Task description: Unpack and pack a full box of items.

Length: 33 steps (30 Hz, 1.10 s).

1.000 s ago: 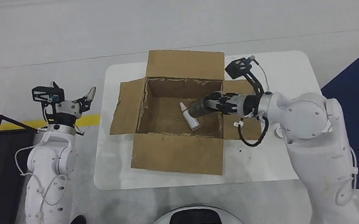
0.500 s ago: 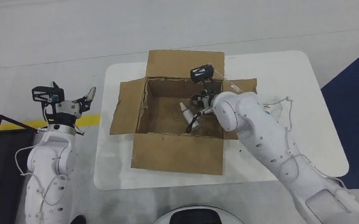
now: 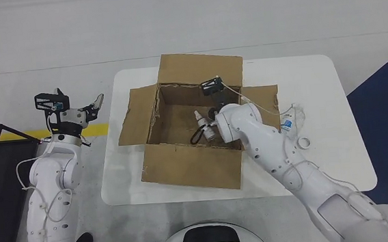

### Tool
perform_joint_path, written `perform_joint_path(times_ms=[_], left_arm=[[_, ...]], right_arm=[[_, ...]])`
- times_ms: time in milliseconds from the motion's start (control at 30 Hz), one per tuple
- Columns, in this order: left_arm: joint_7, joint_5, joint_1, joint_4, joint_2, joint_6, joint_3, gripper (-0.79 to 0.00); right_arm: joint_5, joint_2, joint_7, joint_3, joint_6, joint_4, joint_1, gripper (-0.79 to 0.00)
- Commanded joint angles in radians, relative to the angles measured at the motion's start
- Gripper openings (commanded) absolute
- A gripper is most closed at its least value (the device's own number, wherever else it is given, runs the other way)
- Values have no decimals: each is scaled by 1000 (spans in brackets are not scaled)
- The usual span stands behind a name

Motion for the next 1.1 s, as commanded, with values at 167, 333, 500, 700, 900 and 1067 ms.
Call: perform_joint_path(times_ms=[167, 333, 500, 700, 900, 1067], left_arm=[[0, 0, 0, 0, 0, 0, 0, 0], [0, 0, 0, 0, 0, 0, 0, 0], [0, 0, 0, 0, 0, 0, 0, 0], [0, 0, 0, 0, 0, 0, 0, 0], [0, 0, 0, 0, 0, 0, 0, 0], [0, 0, 0, 0, 0, 0, 0, 0]], right_arm=[[1, -17, 8, -6, -8, -11, -3, -403], [61, 10, -32, 112, -93, -264, -119, -406], [190, 62, -75, 380, -250, -631, -376, -428], [483, 90, -247, 788, -397, -804, -683, -419], [823, 91, -350, 1136, -436, -685, -845, -400], [844, 103, -266, 1211, -327, -552, -812, -249]])
